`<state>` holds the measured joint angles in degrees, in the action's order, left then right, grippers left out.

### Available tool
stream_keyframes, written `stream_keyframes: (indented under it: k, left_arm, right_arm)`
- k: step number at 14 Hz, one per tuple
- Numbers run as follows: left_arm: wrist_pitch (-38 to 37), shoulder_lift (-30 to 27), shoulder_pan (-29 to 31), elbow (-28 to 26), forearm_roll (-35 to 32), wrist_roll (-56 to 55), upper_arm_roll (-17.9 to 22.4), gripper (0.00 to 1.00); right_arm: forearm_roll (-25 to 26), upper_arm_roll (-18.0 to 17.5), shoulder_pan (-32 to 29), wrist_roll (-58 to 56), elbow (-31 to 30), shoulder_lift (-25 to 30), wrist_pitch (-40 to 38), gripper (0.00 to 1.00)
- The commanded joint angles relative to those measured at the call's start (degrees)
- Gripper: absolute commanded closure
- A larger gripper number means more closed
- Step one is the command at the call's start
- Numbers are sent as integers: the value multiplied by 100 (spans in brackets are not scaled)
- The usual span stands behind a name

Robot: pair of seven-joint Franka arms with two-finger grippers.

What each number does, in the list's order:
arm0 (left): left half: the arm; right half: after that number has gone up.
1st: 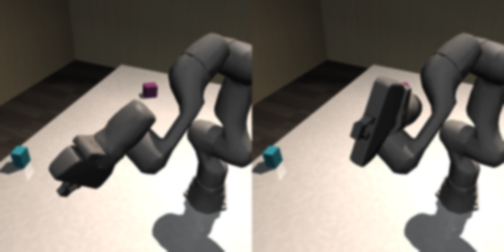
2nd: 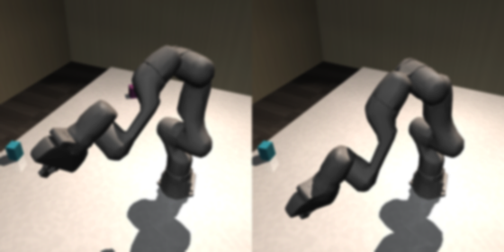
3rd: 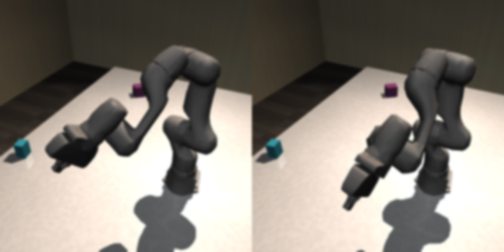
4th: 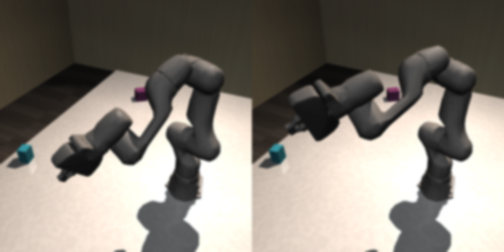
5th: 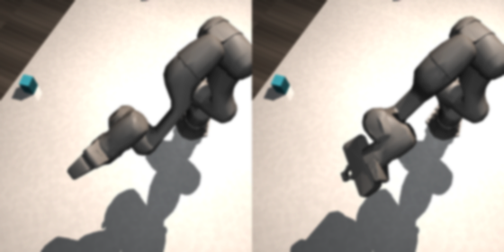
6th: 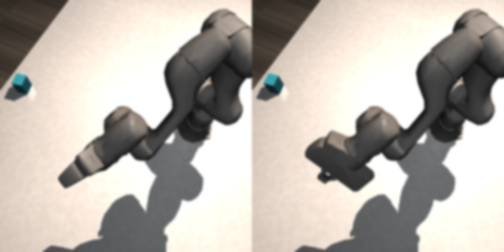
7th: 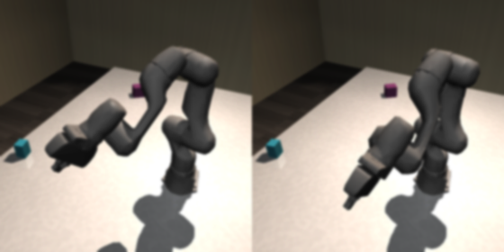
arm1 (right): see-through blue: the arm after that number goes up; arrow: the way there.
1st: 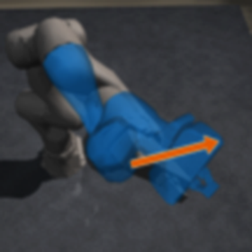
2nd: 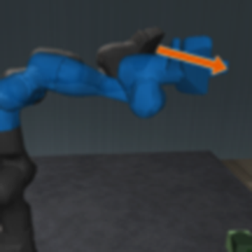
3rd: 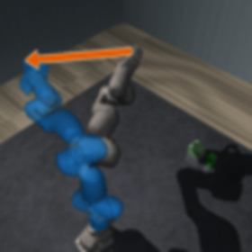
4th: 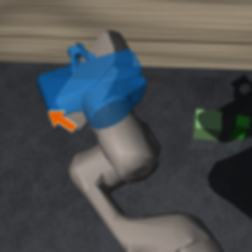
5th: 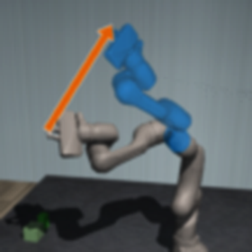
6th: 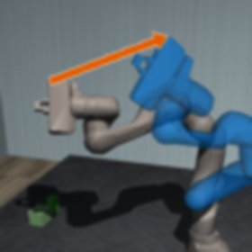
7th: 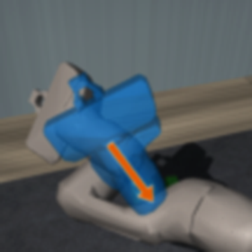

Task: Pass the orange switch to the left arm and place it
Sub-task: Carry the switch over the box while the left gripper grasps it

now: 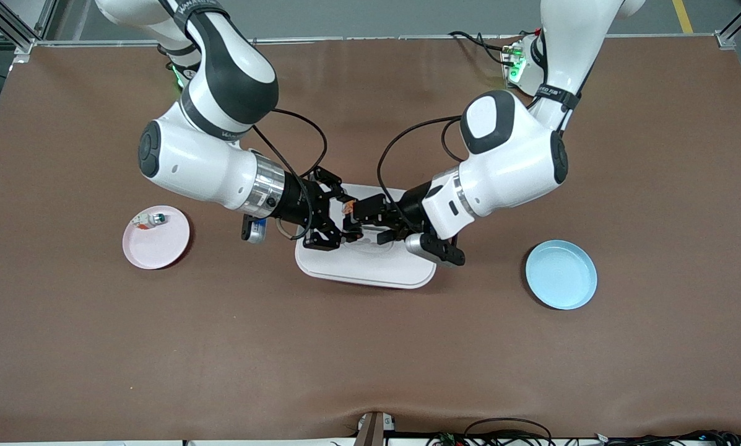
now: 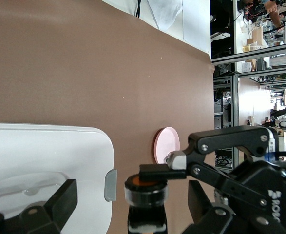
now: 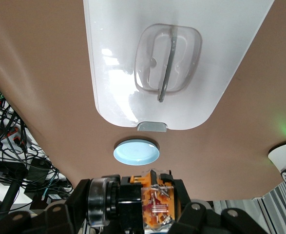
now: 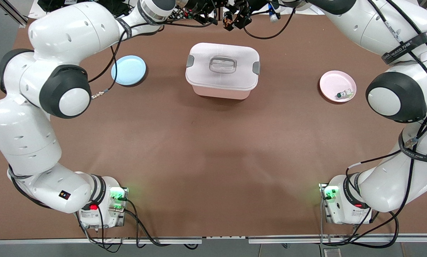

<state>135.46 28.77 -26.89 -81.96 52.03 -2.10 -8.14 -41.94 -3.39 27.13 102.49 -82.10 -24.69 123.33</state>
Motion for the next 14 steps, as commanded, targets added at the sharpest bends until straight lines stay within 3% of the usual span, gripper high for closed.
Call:
stream_keyframes:
  k: [1, 4, 8, 12, 14]
  left_arm:
    - [69, 94, -27, 163, 124, 104, -12, 0]
    - [69, 94, -35, 163, 115, 104, -3, 0]
    - [69, 85, -27, 163, 62, 156, -3, 64]
    - [69, 76, 9, 154, 88, 464, -12, 100]
    - [69, 76, 17, 154, 97, 464, -3, 100]
  right_arm:
    - [-7, 84, 169, 280, 344, -202, 42, 100]
    - [2, 93, 214, 342, 406, -264, 94, 100]
    - [2, 101, 205, 342, 467, -352, 156, 100]
    - [28, 110, 161, 333, 572, -448, 156, 100]
    - [28, 119, 161, 333, 634, -510, 156, 100]
